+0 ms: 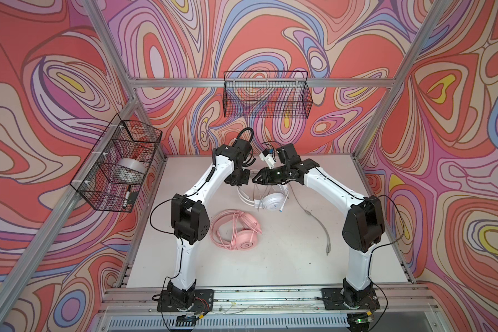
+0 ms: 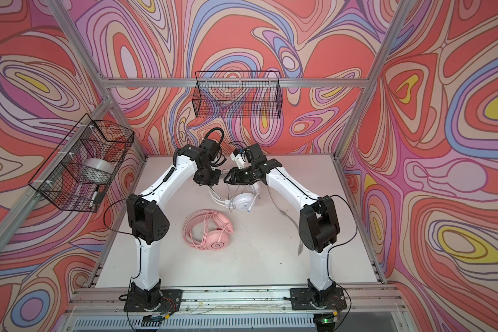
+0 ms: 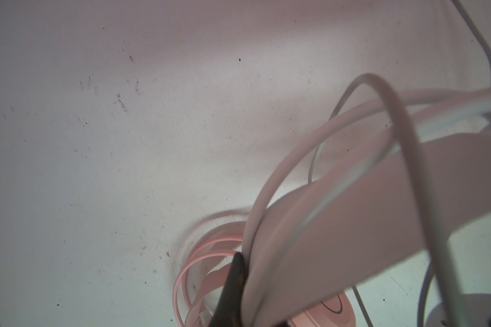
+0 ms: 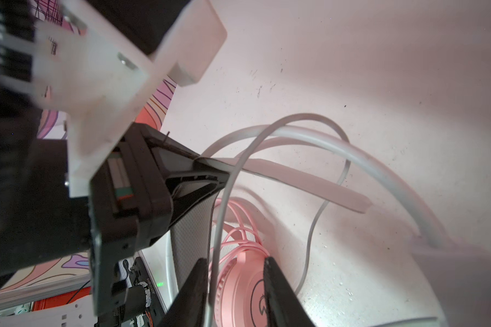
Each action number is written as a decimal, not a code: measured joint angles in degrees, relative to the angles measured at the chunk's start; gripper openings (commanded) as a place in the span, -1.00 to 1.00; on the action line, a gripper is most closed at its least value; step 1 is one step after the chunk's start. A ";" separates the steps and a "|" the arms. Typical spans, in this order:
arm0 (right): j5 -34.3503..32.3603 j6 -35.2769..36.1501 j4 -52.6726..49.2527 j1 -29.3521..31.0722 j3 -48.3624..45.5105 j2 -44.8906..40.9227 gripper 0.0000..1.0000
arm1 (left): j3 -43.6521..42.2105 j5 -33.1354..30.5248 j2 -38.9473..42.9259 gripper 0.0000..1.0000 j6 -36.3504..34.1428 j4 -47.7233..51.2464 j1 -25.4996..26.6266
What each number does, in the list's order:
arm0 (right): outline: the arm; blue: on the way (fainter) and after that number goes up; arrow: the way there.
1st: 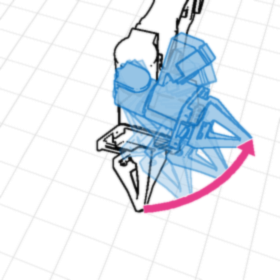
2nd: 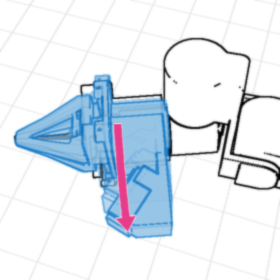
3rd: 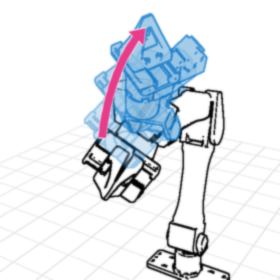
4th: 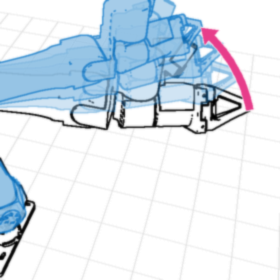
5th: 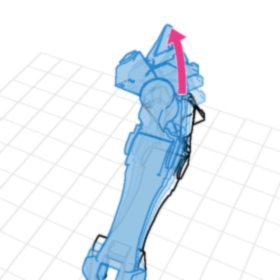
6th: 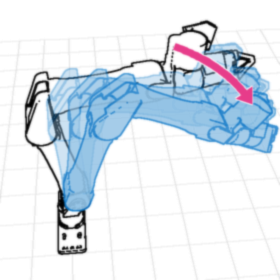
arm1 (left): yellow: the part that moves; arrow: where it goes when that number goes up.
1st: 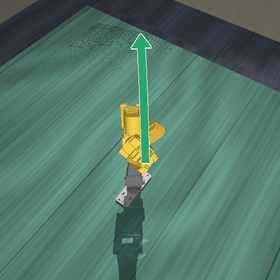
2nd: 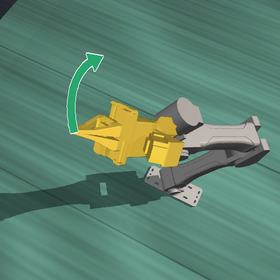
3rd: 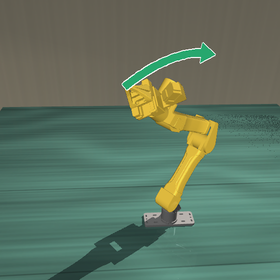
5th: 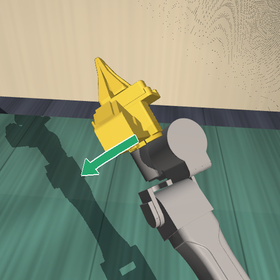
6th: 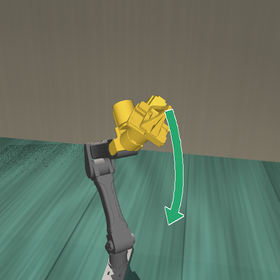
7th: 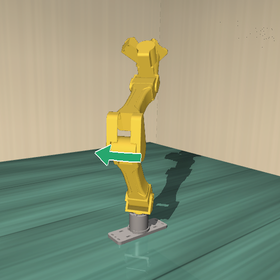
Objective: Wrap the headphones
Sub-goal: 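Bring the grey cable with the right gripper against the headband beside the left gripper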
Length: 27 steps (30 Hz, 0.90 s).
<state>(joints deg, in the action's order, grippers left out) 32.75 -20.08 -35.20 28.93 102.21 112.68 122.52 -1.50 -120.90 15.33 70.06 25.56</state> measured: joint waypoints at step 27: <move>-10.01 -5.38 1.46 1.51 -0.33 1.40 -1.00 | 0.35 -1.53 -0.48 -1.00 1.38 0.24 0.02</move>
<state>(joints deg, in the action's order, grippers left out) 22.74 -25.45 -33.74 30.44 101.89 114.08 122.87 -3.03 -121.38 16.71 70.30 25.58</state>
